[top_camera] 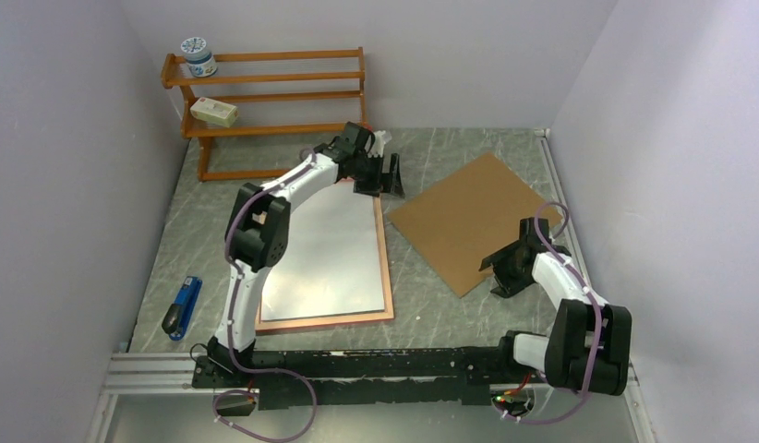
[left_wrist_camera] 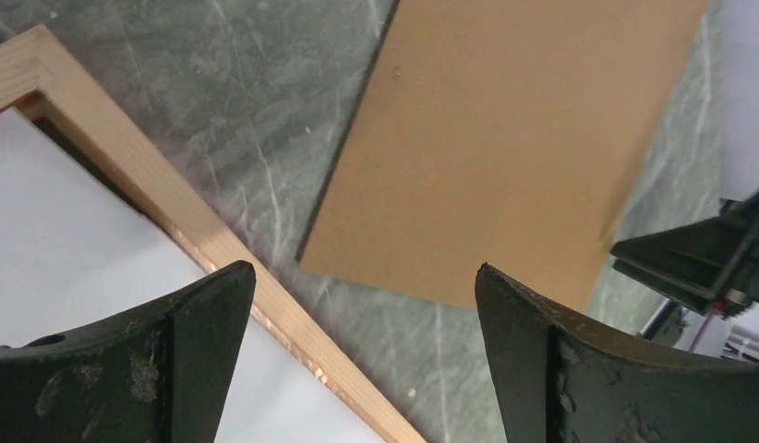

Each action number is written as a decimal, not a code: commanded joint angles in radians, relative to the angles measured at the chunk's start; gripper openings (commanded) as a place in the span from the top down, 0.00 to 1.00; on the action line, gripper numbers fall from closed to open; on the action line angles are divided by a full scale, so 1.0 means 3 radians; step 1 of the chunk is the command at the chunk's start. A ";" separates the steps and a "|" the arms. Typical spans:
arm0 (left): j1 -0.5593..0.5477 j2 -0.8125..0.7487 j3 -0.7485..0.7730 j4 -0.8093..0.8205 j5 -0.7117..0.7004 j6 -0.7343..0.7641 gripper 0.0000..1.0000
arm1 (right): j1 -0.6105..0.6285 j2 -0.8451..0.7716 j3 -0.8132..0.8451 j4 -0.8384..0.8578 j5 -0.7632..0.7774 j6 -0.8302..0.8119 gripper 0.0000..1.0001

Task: Put the photo into the frame
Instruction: Turn over the photo from the photo frame, then turn over the photo frame item at the center of the board.

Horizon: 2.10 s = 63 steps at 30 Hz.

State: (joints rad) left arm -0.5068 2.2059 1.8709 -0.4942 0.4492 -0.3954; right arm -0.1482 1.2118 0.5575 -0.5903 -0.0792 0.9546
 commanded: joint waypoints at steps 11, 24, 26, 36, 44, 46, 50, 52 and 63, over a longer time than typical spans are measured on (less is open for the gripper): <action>-0.0220 0.0779 0.0743 0.0000 -0.0119 0.0083 0.11 | -0.0103 0.0114 -0.0267 0.0208 -0.0318 -0.0091 0.38; -0.0348 0.1211 0.1194 -0.1067 0.0299 -0.0261 0.34 | -0.0118 0.0494 -0.0391 0.0672 -0.0920 -0.0213 0.36; -0.0351 0.1137 0.1053 -0.0937 0.0524 -0.0298 0.37 | -0.0120 0.0538 -0.0434 0.0797 -0.1001 -0.0199 0.36; -0.0369 0.0682 0.1013 -0.0617 0.1169 -0.0228 0.40 | -0.0134 0.0452 -0.0566 0.1024 -0.1139 -0.0150 0.38; -0.0413 0.0511 0.0930 -0.0528 0.1308 -0.0187 0.40 | -0.0135 0.0160 -0.0473 0.0776 -0.0944 -0.0185 0.38; -0.0421 0.0472 0.0886 -0.0537 0.1261 -0.0199 0.40 | -0.0131 0.0097 -0.0459 0.0736 -0.0909 -0.0204 0.38; -0.0414 0.0305 0.0686 -0.0628 0.0894 -0.0213 0.41 | -0.0135 0.0089 -0.0447 0.0726 -0.0969 -0.0290 0.38; -0.0414 0.0196 0.0532 -0.0676 0.0753 -0.0201 0.41 | -0.0133 0.0133 -0.0461 0.0767 -0.1067 -0.0330 0.38; -0.0377 -0.0539 -0.0633 -0.0560 0.0551 -0.0174 0.40 | -0.0056 0.0282 -0.0534 0.0874 -0.1250 -0.0393 0.39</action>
State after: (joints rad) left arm -0.5522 2.1246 1.7626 -0.6125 0.4622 -0.4114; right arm -0.1978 1.2427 0.4454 -0.3874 -0.4953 0.8555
